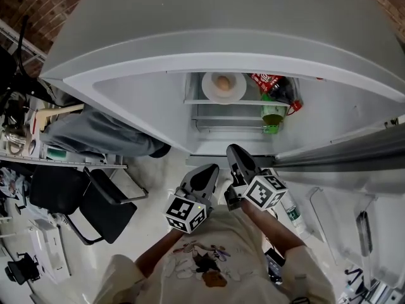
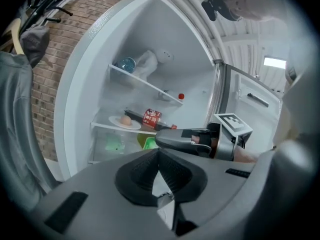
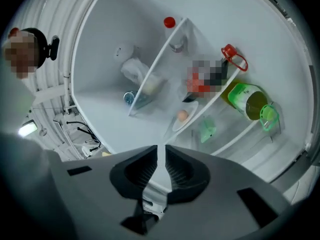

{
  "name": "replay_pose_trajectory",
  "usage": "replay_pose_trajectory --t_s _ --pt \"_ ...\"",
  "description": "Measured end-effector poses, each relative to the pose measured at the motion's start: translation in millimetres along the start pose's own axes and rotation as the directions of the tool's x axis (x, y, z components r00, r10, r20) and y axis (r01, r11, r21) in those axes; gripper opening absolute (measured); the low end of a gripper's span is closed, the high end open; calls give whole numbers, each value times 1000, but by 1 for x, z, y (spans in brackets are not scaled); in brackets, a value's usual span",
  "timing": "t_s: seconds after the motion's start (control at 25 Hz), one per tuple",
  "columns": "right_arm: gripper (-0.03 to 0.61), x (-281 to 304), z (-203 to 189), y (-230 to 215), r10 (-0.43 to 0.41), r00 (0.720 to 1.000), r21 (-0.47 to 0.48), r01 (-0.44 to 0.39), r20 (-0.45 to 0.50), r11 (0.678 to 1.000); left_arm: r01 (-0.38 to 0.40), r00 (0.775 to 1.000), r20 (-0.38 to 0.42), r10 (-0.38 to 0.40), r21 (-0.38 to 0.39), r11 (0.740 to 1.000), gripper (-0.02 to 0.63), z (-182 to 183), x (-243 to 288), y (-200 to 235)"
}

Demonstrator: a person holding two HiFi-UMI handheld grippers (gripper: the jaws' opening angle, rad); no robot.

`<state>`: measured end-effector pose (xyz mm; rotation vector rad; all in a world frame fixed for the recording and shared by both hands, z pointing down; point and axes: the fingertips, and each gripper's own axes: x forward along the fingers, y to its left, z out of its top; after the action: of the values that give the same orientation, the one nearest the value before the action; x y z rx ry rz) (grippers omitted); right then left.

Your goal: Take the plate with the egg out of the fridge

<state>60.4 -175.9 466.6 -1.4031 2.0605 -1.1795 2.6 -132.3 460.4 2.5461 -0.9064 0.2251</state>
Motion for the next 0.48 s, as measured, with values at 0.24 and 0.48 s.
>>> replay_pose_trajectory --t_s 0.24,0.48 --pt "60 17 4 -3 5 1000 79 -5 0 997 -21 1000 20 21 -3 1000 9 5 -2 8" --pt "71 37 12 -12 -10 1000 225 8 9 974 -15 1000 22 15 0 1000 9 3 -1 7"
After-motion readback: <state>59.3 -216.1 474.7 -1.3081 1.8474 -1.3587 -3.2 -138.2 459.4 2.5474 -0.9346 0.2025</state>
